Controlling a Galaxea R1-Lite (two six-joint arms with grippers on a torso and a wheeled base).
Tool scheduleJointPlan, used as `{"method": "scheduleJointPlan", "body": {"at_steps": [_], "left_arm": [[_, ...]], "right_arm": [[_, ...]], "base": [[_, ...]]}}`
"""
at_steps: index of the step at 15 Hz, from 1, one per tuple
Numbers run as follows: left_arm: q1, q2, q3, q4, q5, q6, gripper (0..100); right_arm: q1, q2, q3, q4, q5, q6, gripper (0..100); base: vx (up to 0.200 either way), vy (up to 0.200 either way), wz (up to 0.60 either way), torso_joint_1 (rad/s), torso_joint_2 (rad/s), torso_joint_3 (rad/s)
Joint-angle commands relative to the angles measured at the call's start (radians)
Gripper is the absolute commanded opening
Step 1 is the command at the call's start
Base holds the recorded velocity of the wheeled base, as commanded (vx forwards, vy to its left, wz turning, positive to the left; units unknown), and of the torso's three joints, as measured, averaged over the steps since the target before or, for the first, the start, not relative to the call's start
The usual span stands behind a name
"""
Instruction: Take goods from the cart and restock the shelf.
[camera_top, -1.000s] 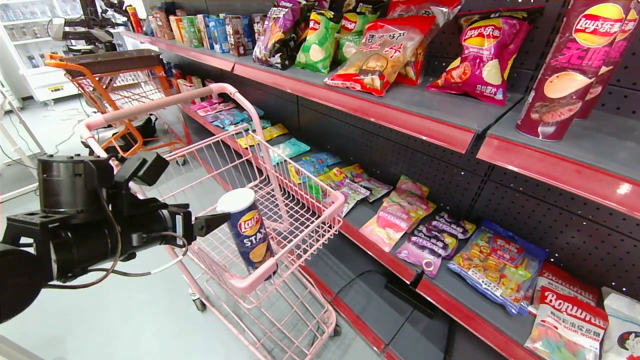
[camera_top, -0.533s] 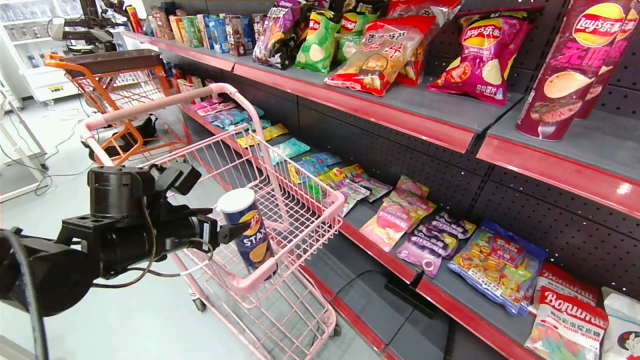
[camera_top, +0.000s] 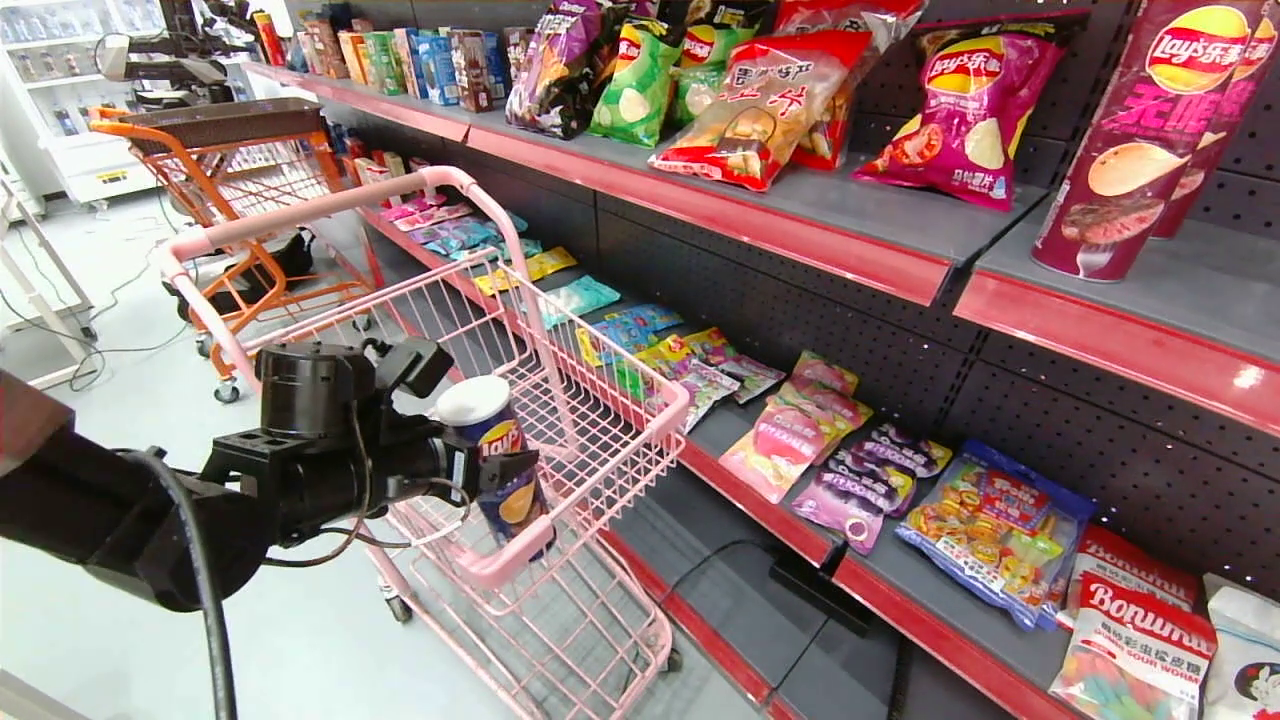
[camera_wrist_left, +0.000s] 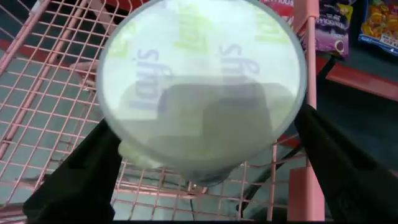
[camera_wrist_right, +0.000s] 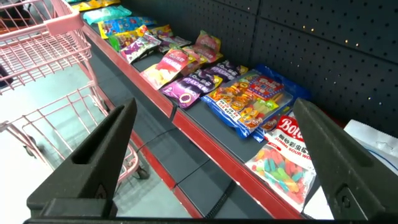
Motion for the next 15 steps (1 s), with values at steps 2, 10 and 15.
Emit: {"method": "scheduleJointPlan", "body": {"at_steps": [2,10,15], "left_arm": [[-0.008,0.026,-0.02,-0.001,0.004,-0.001,100],[0.023,-0.023,-0.03,-0.03,0.056,0.007,0],[0.072,-0.237,-0.276,0.257,0.083,-0.004,0]], "right_arm": [[0.001,0.002,0.0,0.0,0.0,0.0,100],[0.001,0.002,0.0,0.0,0.002,0.003,100],[0.001,0.002,0.0,0.0,0.002,0.009,100]], "base": [[0.0,0.0,0.0,0.0,0.0,0.0],[0.0,0.0,0.0,0.0,0.0,0.0],[0.0,0.0,0.0,0.0,0.0,0.0]]}}
